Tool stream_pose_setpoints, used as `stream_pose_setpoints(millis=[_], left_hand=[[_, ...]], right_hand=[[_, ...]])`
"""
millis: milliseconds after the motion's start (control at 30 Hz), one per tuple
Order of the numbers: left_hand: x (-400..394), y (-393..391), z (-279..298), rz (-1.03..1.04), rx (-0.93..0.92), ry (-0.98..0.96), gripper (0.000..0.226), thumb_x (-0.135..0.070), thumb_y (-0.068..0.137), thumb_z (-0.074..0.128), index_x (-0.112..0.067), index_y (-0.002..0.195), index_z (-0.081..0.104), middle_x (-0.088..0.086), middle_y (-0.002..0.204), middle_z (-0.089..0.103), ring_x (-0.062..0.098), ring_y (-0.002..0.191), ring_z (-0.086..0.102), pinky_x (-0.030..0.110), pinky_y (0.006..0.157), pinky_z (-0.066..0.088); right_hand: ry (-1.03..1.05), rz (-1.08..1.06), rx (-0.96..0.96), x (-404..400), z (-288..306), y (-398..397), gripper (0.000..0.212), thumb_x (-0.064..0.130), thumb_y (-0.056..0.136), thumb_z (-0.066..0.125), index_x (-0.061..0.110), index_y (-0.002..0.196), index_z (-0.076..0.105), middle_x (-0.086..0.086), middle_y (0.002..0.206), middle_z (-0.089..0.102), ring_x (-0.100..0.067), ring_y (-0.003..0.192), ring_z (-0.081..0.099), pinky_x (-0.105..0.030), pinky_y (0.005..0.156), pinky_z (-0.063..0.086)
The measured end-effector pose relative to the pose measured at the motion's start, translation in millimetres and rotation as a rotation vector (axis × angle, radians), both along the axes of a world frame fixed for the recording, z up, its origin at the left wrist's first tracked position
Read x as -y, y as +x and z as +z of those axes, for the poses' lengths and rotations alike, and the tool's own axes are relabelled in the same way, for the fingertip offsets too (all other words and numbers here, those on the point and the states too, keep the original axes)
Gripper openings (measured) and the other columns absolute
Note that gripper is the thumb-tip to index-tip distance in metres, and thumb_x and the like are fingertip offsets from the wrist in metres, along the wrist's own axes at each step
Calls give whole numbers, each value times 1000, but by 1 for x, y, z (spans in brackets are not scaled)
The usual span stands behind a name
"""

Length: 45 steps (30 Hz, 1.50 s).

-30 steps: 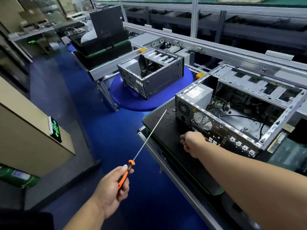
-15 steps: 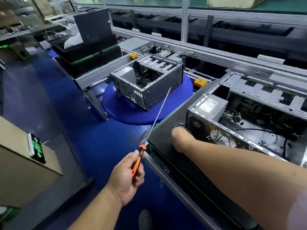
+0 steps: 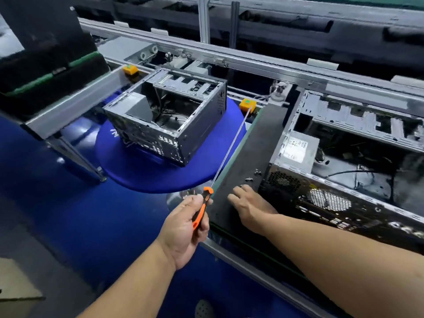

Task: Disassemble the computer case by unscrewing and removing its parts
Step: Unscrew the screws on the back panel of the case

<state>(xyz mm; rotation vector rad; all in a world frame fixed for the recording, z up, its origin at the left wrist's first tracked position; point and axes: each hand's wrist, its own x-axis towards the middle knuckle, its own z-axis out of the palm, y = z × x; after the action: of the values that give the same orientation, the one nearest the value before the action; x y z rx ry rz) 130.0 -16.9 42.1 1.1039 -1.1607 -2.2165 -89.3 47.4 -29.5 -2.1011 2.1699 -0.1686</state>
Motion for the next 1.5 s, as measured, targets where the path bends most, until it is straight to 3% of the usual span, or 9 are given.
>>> stream_pose_setpoints(millis=[167,433,533,633,733,900,1000,1200,1500], left_hand=[[18,-21,-4,-120,-8,66,29,-39,109,52,-16,110,70,10,74,58,16,59,50,27,53,36],[38,-59,-3,-208,54,-8,19,-20,113,45,-17,121,62,8,92,69,19,76,62,33,63,49],[37,-78,0,-230,115,-102,7,-14,103,61,-19,99,56,4,80,58,15,66,55,29,57,46],[30,-102,12,-175,191,-201,43,-39,90,79,-27,71,43,2,65,42,17,53,40,29,49,37],[20,-128,23,-133,232,-154,60,-59,94,70,-26,51,45,2,55,47,20,50,48,37,62,44],[-10,-156,23,-99,224,12,42,-51,106,56,-13,91,67,0,60,61,17,57,63,36,64,52],[-31,-169,23,-39,259,87,38,-47,106,58,-9,111,64,2,61,67,21,62,65,35,61,52],[-61,-201,37,159,328,169,38,-40,101,69,-5,111,58,18,89,69,23,54,67,33,54,57],[-103,-194,20,456,351,293,40,-49,102,62,-15,84,51,-2,49,46,15,42,44,30,51,38]], right_hand=[[-18,-66,120,-6,0,-6,20,14,94,41,24,107,54,3,122,46,-21,117,41,-28,97,40],[-345,-340,481,-42,63,-11,30,-4,88,55,14,109,65,2,113,57,-20,96,61,-36,90,52],[-533,-406,560,-55,107,-22,27,-2,91,55,17,106,65,11,97,60,-12,86,61,-32,79,53],[-731,-444,661,-62,153,-48,21,8,94,53,23,104,64,8,89,63,-20,76,63,-35,65,54],[-843,-529,664,-62,188,-92,15,13,95,55,24,102,63,2,82,64,-25,66,60,-39,53,52],[-496,-748,648,-52,187,-163,16,27,99,57,24,114,56,2,87,62,-15,62,57,-33,54,47],[-241,-752,707,-41,161,-178,42,48,96,62,24,129,50,0,105,62,-15,85,62,-31,70,49],[-153,-704,681,-29,118,-182,87,71,77,70,27,145,40,-7,143,48,-24,113,59,-38,90,51],[-390,-696,738,-50,101,-187,53,49,89,64,26,134,49,5,114,52,-17,104,56,-43,94,52]])
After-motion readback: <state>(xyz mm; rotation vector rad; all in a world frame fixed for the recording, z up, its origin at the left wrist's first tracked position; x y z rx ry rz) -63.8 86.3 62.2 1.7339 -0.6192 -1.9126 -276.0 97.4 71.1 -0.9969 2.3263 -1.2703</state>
